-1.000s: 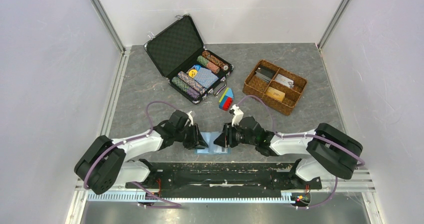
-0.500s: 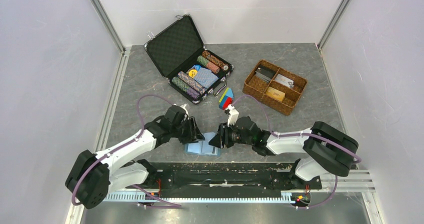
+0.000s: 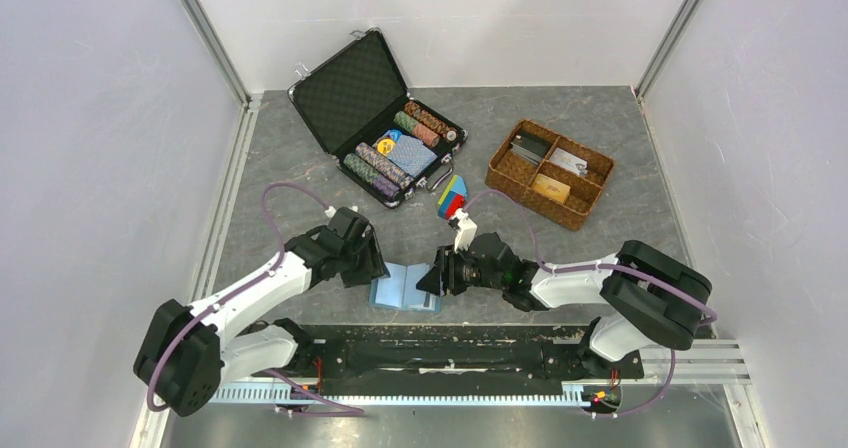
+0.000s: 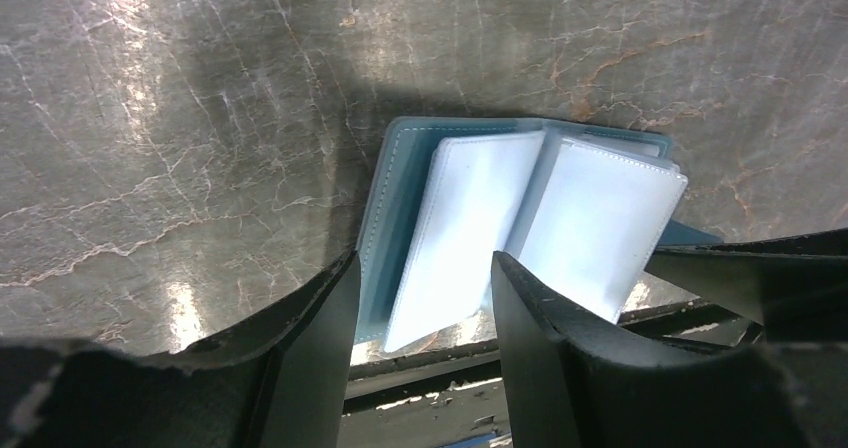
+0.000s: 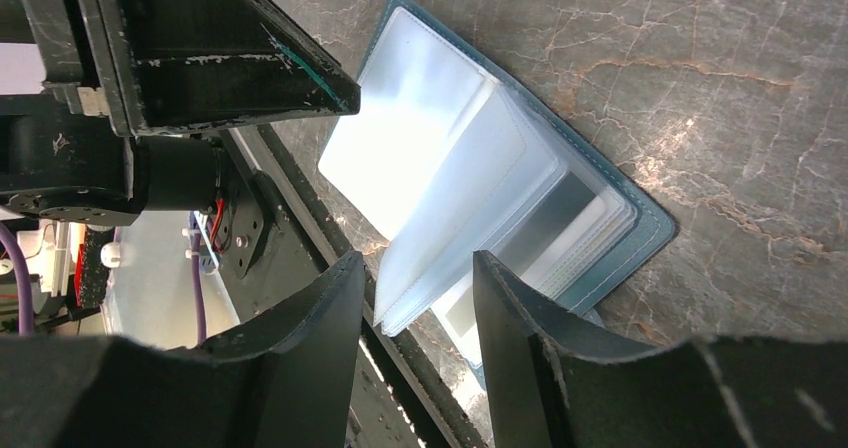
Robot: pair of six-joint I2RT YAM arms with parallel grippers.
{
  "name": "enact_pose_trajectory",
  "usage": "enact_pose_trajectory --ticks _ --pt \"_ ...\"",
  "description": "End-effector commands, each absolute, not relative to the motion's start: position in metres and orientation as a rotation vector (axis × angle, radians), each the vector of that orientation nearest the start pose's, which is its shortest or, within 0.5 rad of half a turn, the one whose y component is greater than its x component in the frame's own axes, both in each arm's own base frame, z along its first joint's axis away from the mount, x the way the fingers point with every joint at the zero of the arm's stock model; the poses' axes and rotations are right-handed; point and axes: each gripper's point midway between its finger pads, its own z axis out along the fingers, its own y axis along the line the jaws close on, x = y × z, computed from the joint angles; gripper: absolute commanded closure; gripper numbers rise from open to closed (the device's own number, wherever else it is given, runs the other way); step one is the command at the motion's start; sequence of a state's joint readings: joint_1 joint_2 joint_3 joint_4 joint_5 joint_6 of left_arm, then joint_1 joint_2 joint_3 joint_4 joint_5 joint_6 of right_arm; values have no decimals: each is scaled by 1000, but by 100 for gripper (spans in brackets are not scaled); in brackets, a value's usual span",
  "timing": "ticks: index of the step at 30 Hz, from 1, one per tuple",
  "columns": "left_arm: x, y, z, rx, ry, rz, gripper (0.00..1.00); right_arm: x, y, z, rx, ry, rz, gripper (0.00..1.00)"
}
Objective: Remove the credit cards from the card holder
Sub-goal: Open the card holder at the center of the board.
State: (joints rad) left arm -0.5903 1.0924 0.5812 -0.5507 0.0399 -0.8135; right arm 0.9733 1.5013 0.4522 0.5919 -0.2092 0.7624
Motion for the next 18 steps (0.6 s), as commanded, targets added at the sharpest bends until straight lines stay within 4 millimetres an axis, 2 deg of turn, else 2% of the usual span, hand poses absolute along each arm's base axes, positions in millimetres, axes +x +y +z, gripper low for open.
enact_pose_trajectory --ticks 1,5,13,18 --pt "183 -156 47 -258 2706 -441 43 166 363 82 -386 2161 1290 53" --pt "179 -163 39 -248 2726 -492 48 166 364 83 -386 2161 1299 53" --pt "165 -188 29 -207 2748 -730 62 168 366 87 -381 2155 1298 51" --pt "157 -205 27 -207 2733 -897 65 170 366 88 -371 2155 1294 50"
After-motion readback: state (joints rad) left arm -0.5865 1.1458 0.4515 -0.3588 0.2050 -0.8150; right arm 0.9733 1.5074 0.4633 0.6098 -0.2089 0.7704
